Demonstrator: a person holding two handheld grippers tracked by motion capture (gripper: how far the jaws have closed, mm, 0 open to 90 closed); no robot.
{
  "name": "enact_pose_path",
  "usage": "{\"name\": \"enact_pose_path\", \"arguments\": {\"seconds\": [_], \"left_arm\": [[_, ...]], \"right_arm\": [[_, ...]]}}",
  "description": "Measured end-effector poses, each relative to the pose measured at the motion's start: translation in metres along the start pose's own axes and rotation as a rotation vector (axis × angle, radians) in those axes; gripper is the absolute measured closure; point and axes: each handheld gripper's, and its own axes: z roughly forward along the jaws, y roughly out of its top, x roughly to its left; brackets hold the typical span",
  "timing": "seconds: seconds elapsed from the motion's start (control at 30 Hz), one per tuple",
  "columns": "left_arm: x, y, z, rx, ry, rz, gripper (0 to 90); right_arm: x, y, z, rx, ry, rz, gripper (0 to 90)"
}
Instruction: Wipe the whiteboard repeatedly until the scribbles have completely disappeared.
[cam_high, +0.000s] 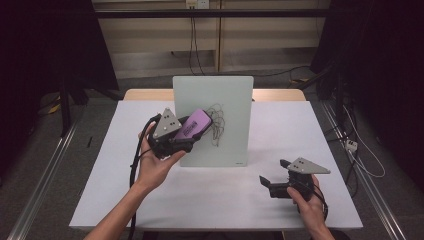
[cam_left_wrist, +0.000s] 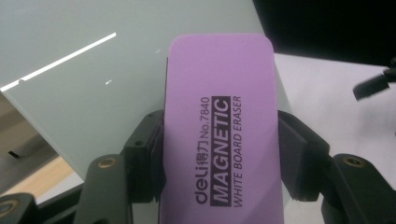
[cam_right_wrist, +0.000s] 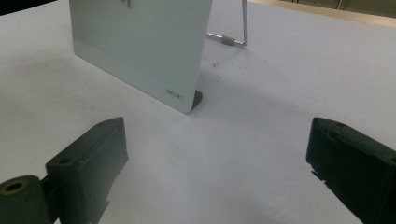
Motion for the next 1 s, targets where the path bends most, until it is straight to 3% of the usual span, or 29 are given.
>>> {"name": "enact_pose_path", "arguments": {"seconds": [0.03,0.1,0.67,1.0], "left_arm": [[0.002,0.004,0.003,-0.002,0.019,0.022,40.6],[0.003,0.006,0.004,-0.007,0.028,0.028,40.6],[0.007,0.032,0.025,-0.041,0.072,0.118,40.7],[0.010,0.028,0.037,-0.022,0.065,0.150,40.7]], "right_arm": [[0.000,0.000,0.000,0.001,-0.001,0.000,5.0],[0.000,0.000,0.000,0.002,0.000,0.003,5.0],[0.000,0.000,0.000,0.001,0.003,0.005,5.0],[-0.001,0.000,0.000,-0.002,0.002,0.005,5.0]]}}
